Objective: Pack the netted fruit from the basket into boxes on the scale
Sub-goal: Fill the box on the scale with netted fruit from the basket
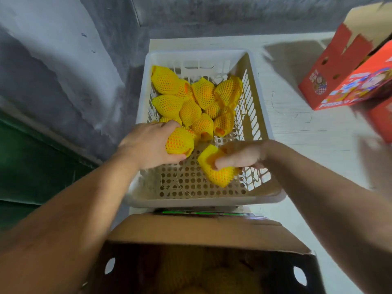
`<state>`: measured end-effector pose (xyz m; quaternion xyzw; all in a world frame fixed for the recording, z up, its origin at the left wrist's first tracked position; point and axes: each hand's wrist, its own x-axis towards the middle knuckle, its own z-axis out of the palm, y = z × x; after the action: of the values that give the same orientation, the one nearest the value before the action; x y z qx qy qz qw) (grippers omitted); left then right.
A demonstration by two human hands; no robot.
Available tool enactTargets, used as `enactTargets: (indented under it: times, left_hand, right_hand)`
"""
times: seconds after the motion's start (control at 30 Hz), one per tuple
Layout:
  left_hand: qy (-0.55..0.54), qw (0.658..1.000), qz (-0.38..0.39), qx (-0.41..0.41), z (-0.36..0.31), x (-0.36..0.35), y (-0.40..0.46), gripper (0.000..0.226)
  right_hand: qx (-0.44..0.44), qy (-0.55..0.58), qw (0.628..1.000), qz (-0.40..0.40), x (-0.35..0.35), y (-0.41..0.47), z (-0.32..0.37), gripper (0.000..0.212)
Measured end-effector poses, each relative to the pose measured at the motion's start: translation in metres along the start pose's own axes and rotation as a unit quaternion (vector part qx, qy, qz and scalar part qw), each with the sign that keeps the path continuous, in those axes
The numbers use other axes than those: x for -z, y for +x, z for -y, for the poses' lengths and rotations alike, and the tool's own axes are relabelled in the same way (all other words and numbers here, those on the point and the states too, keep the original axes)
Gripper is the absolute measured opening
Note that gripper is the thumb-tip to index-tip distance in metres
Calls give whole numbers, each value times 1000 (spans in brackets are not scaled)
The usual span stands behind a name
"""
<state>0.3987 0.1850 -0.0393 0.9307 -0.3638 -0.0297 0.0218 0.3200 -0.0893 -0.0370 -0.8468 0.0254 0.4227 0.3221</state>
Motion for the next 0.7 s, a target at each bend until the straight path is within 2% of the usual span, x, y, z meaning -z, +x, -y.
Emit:
enactTargets:
  times: [0.07, 0.1, 0.2, 0.27, 0.3, 0.37, 0.43, 0.5, 0.6, 0.7]
  left_hand:
    - [-22, 1000, -12, 4, 2, 0, -1, 93]
    - [-34, 999, -18, 8, 2, 0, -1, 91]
    - [-62, 997, -32, 33, -4, 4, -8, 89]
    - [-129, 990, -23, 47, -8, 9, -20, 88]
    - [-179, 982, -12, 52, -9, 14, -28, 88]
    - [-271, 961, -2, 60, -15, 33, -49, 87]
    - [-371, 925, -27, 72, -26, 60, -76, 81]
    - [-458, 882, -75, 79, -43, 89, -109, 71]
    - [-497, 854, -128, 89, -79, 122, -166, 59]
    - [-531, 831, -145, 84, -124, 130, -216, 68]
  right_hand:
    - [62, 189, 980, -10, 0, -24, 1, 53]
    - [106, 290, 951, 4, -4, -36, 1, 47]
    - [170, 446, 878, -31, -14, -83, 9, 55]
    - [189, 475, 858, -59, -29, -122, 22, 71]
    - [201, 477, 852, -78, -38, -141, 27, 72]
    - [247, 481, 833, -119, -62, -179, 37, 57]
    - [296, 515, 791, -147, -94, -210, 46, 44]
    - [301, 566, 745, -187, -131, -232, 52, 58]
    - [271, 628, 698, -213, -183, -249, 52, 78]
    - [261, 630, 696, -225, -215, -260, 57, 67]
